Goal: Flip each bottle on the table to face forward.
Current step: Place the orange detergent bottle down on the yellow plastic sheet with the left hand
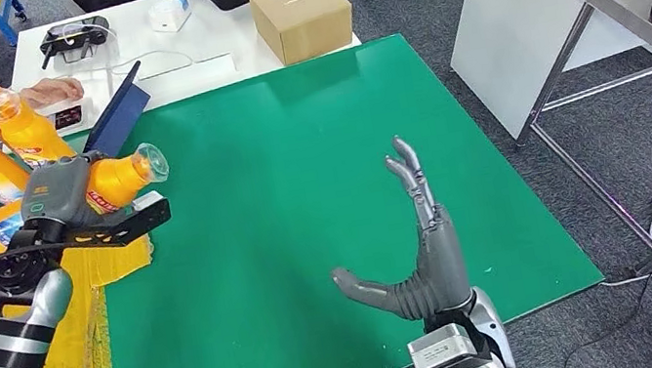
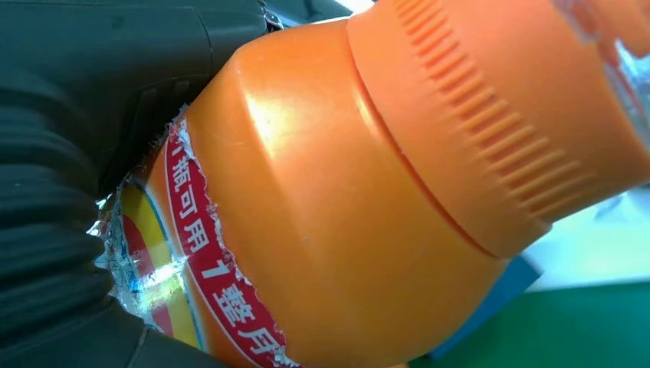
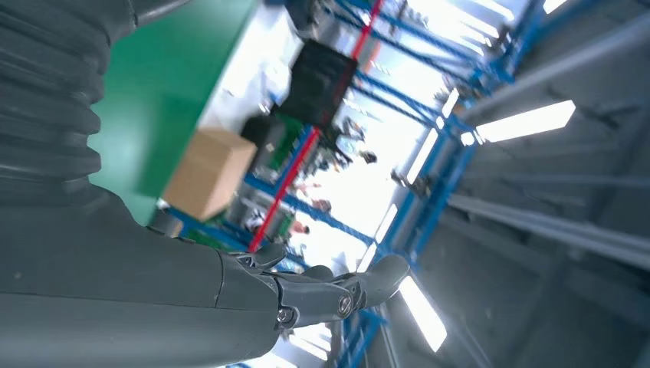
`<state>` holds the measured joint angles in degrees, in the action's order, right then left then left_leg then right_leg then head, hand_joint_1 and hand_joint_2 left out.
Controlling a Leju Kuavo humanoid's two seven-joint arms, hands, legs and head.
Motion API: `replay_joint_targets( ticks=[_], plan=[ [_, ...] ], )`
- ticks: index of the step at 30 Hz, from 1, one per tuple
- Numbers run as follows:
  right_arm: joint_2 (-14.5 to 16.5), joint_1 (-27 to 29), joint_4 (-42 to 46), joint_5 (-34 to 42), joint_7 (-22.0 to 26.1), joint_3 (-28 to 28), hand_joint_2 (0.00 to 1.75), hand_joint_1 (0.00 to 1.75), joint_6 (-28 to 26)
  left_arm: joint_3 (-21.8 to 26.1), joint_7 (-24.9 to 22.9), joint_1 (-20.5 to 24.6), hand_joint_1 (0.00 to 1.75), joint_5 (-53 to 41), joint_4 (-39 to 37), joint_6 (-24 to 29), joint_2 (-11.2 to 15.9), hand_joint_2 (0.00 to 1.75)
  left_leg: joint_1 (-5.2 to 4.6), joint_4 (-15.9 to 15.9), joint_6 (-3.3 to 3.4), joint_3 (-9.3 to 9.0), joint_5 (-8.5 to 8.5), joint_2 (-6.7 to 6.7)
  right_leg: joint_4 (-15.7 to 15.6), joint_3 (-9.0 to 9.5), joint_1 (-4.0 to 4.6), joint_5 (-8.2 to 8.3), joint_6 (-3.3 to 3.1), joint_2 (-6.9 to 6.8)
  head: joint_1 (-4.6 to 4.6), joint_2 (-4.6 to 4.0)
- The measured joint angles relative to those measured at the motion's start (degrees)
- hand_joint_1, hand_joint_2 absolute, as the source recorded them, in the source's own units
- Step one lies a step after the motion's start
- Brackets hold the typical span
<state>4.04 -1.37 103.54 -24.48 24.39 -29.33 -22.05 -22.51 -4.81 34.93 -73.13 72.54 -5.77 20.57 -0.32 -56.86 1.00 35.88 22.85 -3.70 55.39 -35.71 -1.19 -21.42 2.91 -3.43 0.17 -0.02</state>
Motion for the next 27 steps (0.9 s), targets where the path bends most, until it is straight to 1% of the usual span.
replay_joint_targets(
  ticks=[3,5,8,10,15,20,24,27],
  plan=[
    [-0.02,0.0,0.21,0.31,0.01,0.09,1.75,0.0,-0.09,-0.21,0.09,0.33,1.75,0.0,-0.57,-0.08,0.13,1.75,0.0,0.0,0.0,0.0,0.0,0.0,0.0,0.0,0.0,0.0,0.0,0.0,0.01,0.0],
    [-0.08,0.0,0.92,2.2,0.01,0.44,1.75,0.0,-0.29,-1.23,0.35,1.63,1.75,0.01,-3.11,-0.42,0.39,1.75,-0.01,0.0,0.0,0.0,0.0,-0.01,0.0,0.0,-0.01,0.01,0.01,0.0,0.02,0.0],
    [-0.12,0.0,1.87,8.4,-0.07,2.05,1.75,0.0,0.76,-4.58,0.69,4.55,1.75,0.91,-13.12,-0.53,0.62,1.75,-0.01,0.0,0.0,0.02,0.01,-0.05,0.0,-0.03,0.0,0.0,0.0,0.01,0.02,0.0],
    [-0.13,-0.05,1.89,11.19,-0.13,2.92,1.75,0.0,2.51,-6.25,0.84,5.34,1.75,1.66,-19.03,0.01,0.62,1.75,0.0,0.0,0.0,0.03,0.01,-0.06,0.0,-0.05,0.02,0.0,0.0,0.02,0.02,0.0],
    [-0.13,-0.48,1.36,11.81,-0.8,3.08,1.75,0.0,4.65,-8.0,1.01,6.03,1.75,2.3,-26.5,0.02,0.47,1.75,0.01,0.0,0.0,0.04,0.01,-0.09,0.01,-0.07,0.02,-0.01,-0.01,0.05,0.02,0.0],
    [-0.05,-1.59,0.42,11.75,-1.89,3.06,1.75,0.0,5.88,-8.79,0.12,6.25,1.75,2.75,-32.04,-0.04,-0.6,1.75,0.0,0.0,0.0,0.06,0.01,-0.08,0.01,-0.07,0.01,0.0,-0.01,0.04,0.02,0.0],
    [0.06,-2.25,-0.17,11.83,-2.24,3.06,1.75,0.0,6.1,-9.19,-1.27,6.29,0.0,2.85,-34.68,0.65,-1.4,1.75,0.0,-0.01,0.0,0.07,0.01,-0.06,0.01,-0.07,0.01,0.0,0.0,0.04,0.03,0.0],
    [0.1,-2.42,-0.54,11.68,-2.42,3.06,1.75,0.0,6.1,-9.05,-4.22,6.28,0.0,2.72,-36.37,4.13,-2.27,1.75,0.0,0.0,0.0,0.09,0.01,-0.05,0.01,-0.07,0.01,0.0,0.0,0.03,0.01,0.0]
  ],
)
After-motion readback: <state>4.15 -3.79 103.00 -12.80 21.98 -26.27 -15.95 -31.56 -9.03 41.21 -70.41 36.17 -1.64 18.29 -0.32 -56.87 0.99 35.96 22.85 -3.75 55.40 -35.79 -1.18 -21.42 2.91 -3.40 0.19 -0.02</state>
